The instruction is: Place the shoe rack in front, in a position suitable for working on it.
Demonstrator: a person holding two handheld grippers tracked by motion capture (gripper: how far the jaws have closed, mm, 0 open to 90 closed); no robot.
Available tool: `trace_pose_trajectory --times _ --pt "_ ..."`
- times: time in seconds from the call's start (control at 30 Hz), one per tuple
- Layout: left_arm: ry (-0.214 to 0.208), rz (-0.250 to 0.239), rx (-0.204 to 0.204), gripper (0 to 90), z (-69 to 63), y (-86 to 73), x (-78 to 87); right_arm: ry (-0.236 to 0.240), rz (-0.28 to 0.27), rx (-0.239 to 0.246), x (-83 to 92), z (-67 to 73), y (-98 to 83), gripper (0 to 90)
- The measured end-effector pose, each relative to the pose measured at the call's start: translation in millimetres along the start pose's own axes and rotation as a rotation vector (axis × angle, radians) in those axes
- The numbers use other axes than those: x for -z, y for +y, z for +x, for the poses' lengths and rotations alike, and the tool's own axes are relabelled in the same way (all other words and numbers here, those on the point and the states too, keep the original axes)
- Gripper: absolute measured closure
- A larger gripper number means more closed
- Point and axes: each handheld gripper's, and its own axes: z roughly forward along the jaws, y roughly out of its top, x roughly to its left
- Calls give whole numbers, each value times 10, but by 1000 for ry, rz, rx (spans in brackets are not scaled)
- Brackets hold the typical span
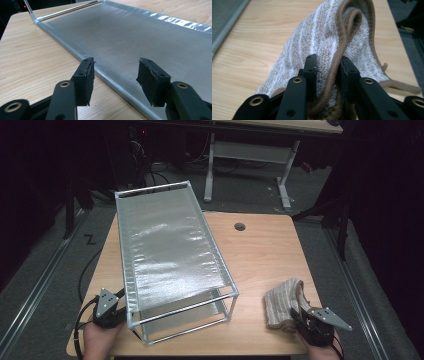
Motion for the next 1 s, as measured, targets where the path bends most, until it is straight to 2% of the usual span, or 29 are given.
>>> trace_pose_trajectory --times 0.17,0.2,0.3,0.37,0.5,0.6,0.73,0.83,0.87,0.93,1.0 --pt "-2 1 -3 474 -9 7 -6 -38 48 -22 5 -108 -114 698" --pt "-3 1 -4 474 -12 8 -8 -60 83 -16 -48 -139 -162 688" --pt "-5 3 -8 474 -19 9 -9 -59 107 -30 -106 -171 -198 665" --pt "-5 3 -8 474 -19 9 -8 -55 105 -38 -112 -182 -203 622" --pt "-8 -8 3 471 -14 18 21 -55 70 -29 -69 -161 -176 467" --pt "-7 -11 -6 471 -13 23 75 -64 -2 5 18 -73 -90 389" --pt "-8 -32 6 472 -21 50 151 -77 -36 31 57 -5 -56 370" --pt "-12 -24 -3 472 -41 41 198 -72 -55 32 94 39 -31 366" --pt "-14 -21 -8 472 -48 29 220 -53 -74 33 127 79 -4 367" --pt "-17 -18 -14 471 -57 8 279 -44 -81 33 136 103 6 368" --pt "-21 -22 -13 472 -65 -11 348 -18 -99 43 143 197 33 376"
